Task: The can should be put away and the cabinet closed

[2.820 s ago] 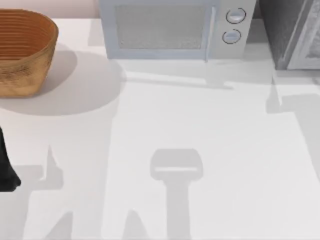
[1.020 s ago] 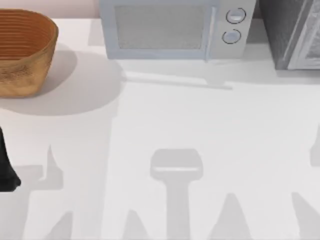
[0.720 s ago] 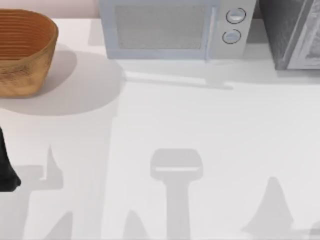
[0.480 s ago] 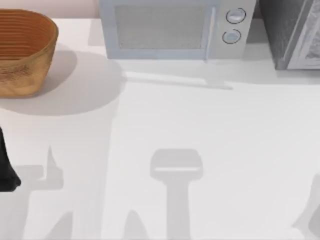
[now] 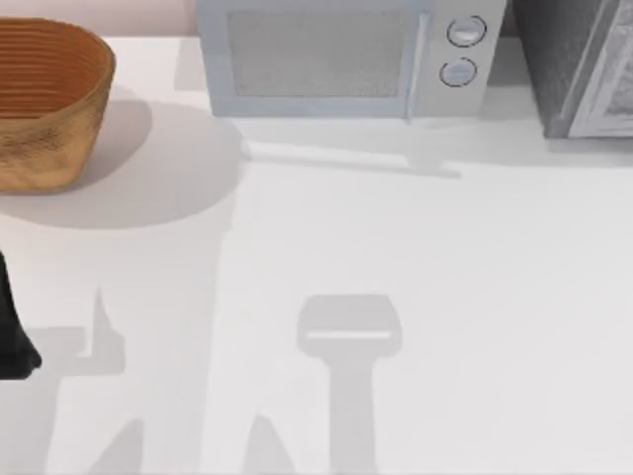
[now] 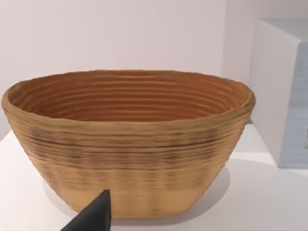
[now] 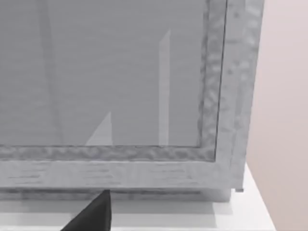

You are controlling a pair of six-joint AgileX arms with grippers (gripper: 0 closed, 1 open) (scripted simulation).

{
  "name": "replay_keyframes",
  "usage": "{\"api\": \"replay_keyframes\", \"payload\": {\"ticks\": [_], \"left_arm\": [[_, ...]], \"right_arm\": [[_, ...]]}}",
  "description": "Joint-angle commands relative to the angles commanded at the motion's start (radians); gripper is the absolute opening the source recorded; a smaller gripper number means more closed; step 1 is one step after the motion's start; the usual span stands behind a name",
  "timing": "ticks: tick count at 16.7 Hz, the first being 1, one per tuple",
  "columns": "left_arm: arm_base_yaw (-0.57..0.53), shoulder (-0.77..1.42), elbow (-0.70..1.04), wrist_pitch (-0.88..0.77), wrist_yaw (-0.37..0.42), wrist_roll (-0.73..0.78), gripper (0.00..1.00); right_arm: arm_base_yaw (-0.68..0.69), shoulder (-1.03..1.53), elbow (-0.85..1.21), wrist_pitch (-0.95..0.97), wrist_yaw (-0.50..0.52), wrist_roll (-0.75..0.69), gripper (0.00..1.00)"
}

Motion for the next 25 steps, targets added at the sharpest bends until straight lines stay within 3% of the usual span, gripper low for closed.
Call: {"api": "replay_keyframes", "payload": {"ticks": [5, 9, 21, 25], "left_arm": [[0.0, 0.0, 0.0, 0.0, 0.0, 0.0, 1.0], [0.0, 0.0, 0.0, 0.0, 0.0, 0.0, 1.0], [0.0, 0.0, 0.0, 0.0, 0.0, 0.0, 1.0], [0.0, 0.0, 0.0, 0.0, 0.0, 0.0, 1.0]], "right_arm": [[0.0, -0.001, 0.029, -0.035, -0.002, 0.001, 1.0], [-0.019, -0.002, 0.207, -0.217, -0.018, 0.003, 1.0], [-0.035, -0.134, 1.109, -1.304, -0.037, 0.002, 1.0], [-0.022, -0.192, 1.316, -1.532, -0.026, 0.0, 1.0]]}}
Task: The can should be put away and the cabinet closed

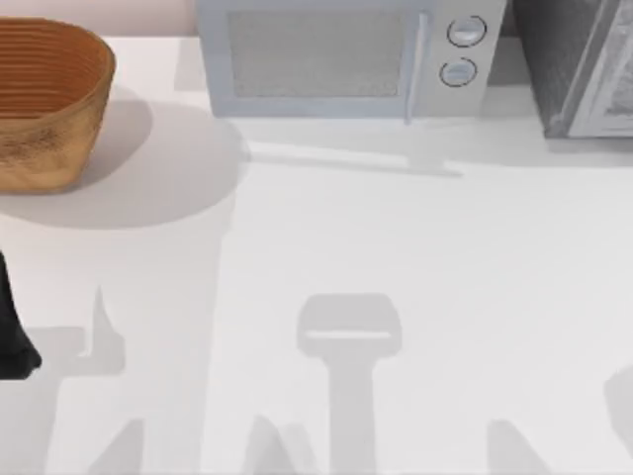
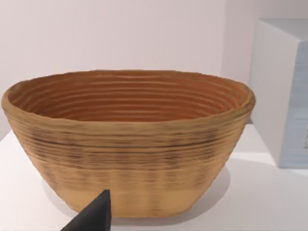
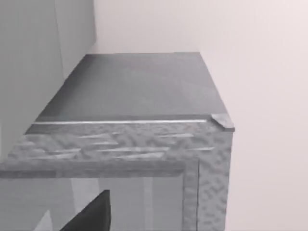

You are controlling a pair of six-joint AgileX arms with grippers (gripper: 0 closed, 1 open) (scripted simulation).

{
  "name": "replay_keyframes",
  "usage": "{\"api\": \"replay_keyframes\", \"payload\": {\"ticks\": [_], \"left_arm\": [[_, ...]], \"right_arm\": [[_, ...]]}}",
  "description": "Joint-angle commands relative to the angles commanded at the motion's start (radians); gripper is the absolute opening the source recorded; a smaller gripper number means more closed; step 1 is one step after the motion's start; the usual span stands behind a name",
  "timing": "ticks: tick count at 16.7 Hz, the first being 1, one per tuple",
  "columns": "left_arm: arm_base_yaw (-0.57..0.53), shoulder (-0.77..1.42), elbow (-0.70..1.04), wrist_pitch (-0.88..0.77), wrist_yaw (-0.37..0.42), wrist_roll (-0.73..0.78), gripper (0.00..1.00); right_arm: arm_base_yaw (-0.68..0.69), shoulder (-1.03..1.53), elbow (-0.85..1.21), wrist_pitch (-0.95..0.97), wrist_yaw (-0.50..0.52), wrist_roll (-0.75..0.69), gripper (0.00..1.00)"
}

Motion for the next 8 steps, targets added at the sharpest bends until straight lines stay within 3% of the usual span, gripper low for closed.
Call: {"api": "replay_keyframes", "payload": {"ticks": [8], "left_arm": [[0.0, 0.0, 0.0, 0.0, 0.0, 0.0, 1.0]], "right_arm": [[0.002, -0.019, 0.06, -0.057, 0.004, 0.0, 1.0]]}}
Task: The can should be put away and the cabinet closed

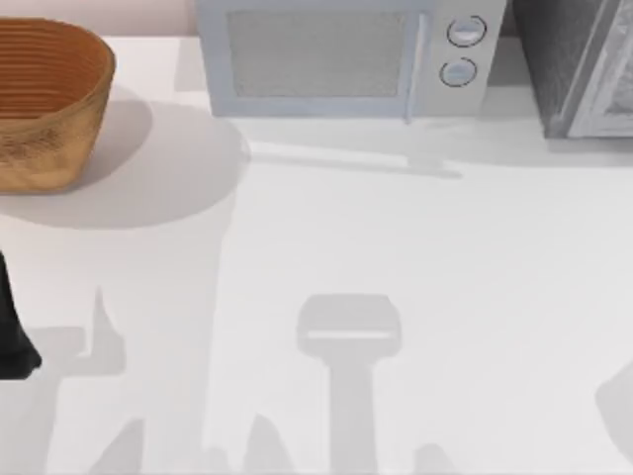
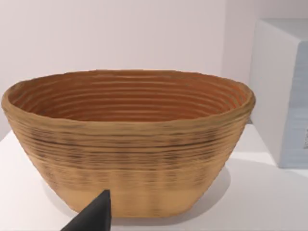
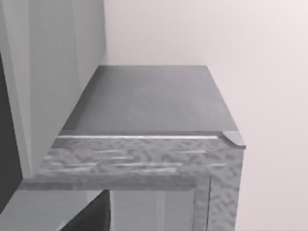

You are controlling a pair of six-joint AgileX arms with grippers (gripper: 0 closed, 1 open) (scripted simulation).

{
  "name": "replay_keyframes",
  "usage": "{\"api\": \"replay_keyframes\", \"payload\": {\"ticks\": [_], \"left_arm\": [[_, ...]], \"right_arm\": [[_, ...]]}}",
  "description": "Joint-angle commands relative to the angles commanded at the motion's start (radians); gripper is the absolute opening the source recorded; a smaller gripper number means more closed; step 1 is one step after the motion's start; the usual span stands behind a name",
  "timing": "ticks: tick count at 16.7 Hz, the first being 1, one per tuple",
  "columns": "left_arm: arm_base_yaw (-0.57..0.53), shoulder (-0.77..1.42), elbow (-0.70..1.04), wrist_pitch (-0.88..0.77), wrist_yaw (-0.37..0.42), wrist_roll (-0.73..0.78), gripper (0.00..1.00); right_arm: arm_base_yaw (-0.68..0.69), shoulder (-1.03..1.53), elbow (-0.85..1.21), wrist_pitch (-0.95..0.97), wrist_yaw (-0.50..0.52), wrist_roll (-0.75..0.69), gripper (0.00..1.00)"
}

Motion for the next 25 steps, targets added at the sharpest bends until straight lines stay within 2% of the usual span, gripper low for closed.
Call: {"api": "replay_keyframes", "payload": {"ticks": [3, 6, 10, 20, 23, 25], "left_arm": [[0.0, 0.0, 0.0, 0.0, 0.0, 0.0, 1.0], [0.0, 0.0, 0.0, 0.0, 0.0, 0.0, 1.0], [0.0, 0.0, 0.0, 0.0, 0.0, 0.0, 1.0], [0.0, 0.0, 0.0, 0.0, 0.0, 0.0, 1.0], [0.0, 0.0, 0.0, 0.0, 0.0, 0.0, 1.0], [0.0, 0.0, 0.0, 0.0, 0.0, 0.0, 1.0]], "right_arm": [[0.054, 0.012, 0.008, -0.009, 0.059, 0.005, 1.0], [0.189, 0.02, 0.019, -0.02, 0.199, 0.003, 1.0], [0.468, 0.021, 0.032, -0.031, 0.463, -0.001, 1.0], [1.269, -0.016, 0.003, -0.057, 1.274, 0.009, 1.0], [1.426, -0.038, -0.009, -0.054, 1.426, 0.006, 1.0], [1.477, -0.048, -0.02, -0.054, 1.476, 0.001, 1.0]]}}
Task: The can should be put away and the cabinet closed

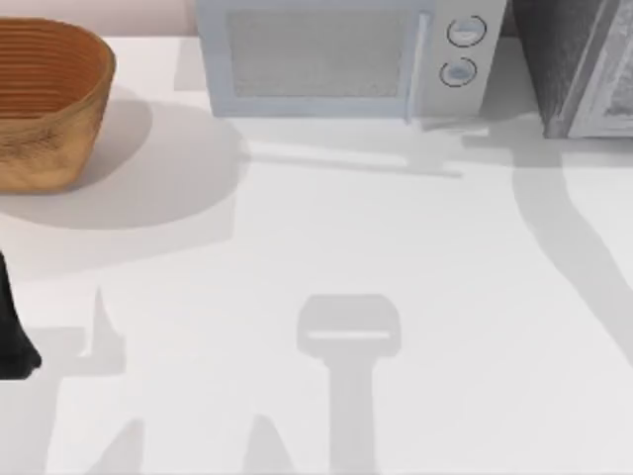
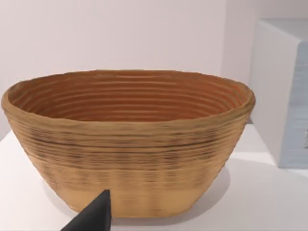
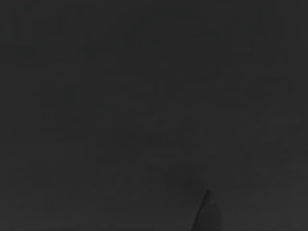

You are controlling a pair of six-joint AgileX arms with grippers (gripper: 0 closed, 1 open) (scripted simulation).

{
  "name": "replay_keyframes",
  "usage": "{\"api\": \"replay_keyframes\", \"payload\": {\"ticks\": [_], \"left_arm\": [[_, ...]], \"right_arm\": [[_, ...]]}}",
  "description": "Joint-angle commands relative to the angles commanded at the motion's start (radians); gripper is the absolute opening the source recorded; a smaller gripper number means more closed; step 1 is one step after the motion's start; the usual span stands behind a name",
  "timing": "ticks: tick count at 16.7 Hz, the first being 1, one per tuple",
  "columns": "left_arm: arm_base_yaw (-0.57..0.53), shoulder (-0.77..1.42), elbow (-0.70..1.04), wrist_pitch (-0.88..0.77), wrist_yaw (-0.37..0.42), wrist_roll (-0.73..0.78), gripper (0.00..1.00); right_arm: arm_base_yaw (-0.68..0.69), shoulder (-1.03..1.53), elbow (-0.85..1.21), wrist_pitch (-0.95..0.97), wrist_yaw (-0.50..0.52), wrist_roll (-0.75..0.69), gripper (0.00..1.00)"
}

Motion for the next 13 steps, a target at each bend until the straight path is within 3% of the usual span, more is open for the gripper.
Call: {"api": "replay_keyframes", "payload": {"ticks": [6, 13], "left_arm": [[0.0, 0.0, 0.0, 0.0, 0.0, 0.0, 1.0], [0.0, 0.0, 0.0, 0.0, 0.0, 0.0, 1.0]], "right_arm": [[-0.016, -0.018, 0.007, -0.006, 0.025, -0.015, 1.0], [-0.095, 0.127, 0.108, 0.036, -0.052, -0.013, 1.0]]}}
